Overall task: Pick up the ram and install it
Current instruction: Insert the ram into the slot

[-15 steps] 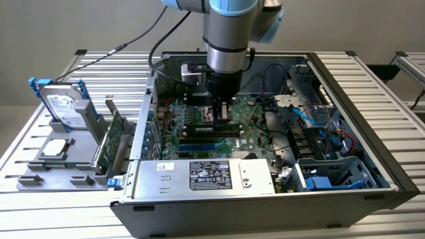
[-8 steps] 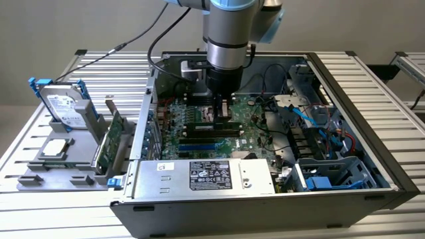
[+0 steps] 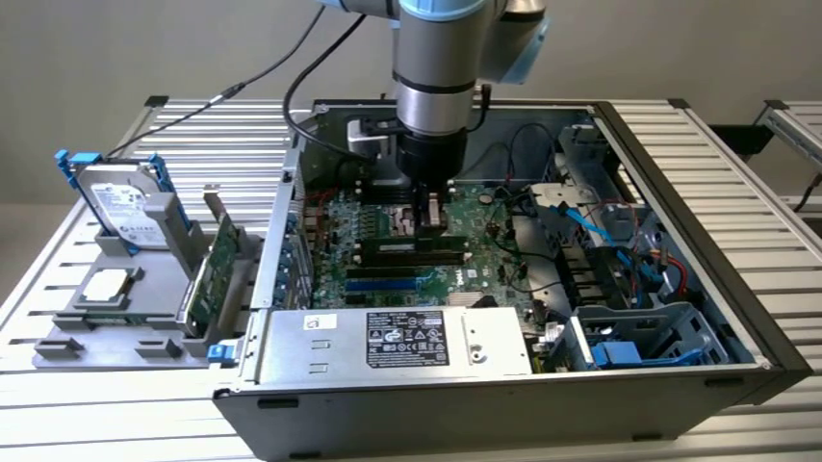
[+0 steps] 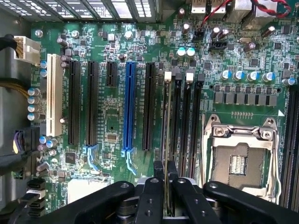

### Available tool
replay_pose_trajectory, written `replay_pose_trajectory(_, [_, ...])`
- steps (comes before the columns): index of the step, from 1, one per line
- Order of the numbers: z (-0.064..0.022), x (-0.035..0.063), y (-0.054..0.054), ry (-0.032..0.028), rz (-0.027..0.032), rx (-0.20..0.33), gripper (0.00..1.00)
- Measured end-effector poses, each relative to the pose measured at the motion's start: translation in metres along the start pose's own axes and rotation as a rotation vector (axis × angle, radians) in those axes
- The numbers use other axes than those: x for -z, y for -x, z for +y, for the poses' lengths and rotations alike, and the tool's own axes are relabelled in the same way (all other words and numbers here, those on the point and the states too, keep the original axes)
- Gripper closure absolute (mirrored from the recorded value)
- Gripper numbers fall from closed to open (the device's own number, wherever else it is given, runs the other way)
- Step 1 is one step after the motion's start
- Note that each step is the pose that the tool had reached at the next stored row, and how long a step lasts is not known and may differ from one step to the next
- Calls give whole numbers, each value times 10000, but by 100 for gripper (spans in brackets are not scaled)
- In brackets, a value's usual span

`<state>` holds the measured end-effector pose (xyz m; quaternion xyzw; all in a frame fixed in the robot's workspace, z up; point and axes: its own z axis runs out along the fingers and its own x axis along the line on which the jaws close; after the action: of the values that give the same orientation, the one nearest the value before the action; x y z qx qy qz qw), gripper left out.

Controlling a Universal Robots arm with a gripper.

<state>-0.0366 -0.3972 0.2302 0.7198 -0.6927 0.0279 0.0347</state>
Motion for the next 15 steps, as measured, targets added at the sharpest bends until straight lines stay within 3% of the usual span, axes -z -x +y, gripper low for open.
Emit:
replay_pose_trajectory(8, [13,-43,4,4,87,-1,86])
replay_pose_trajectory(15, [13,-49,13,5,104,-6,86])
